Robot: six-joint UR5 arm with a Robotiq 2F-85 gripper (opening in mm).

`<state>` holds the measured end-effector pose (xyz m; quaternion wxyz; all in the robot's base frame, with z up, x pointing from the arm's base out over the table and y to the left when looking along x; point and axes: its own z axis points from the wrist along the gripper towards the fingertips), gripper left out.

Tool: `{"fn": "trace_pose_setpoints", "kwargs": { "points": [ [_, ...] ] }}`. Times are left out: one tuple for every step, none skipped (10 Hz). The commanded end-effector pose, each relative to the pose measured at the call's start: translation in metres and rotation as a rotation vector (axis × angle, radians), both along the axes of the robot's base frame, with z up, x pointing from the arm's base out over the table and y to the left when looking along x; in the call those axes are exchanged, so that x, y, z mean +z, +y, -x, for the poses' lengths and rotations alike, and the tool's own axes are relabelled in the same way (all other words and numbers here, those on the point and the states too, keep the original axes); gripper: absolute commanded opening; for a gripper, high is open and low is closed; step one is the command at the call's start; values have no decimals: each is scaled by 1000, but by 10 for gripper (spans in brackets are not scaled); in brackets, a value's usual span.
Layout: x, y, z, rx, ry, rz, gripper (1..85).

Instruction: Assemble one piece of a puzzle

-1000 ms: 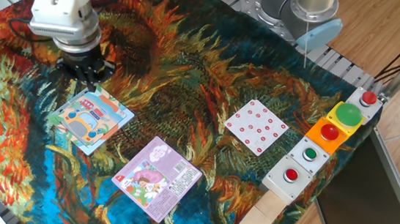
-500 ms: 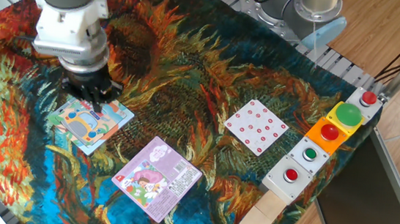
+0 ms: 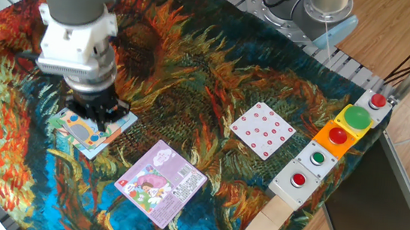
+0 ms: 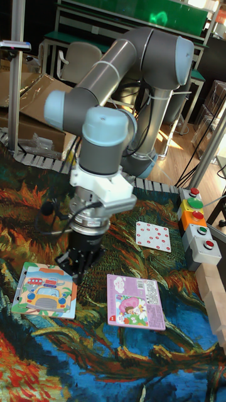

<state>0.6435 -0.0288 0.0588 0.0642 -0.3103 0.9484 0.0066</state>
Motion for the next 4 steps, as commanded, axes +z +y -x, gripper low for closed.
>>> {"fn": "trace_pose_setpoints", "kwargs": {
  "points": [
    [-3, 16, -13, -29, -1, 5, 13],
    [-2, 11, -14, -30, -6, 21, 13],
    [-2, 12, -16, -31, -12, 16, 13],
    [-2, 14, -18, -35, -18, 8, 13]
  ]
}}
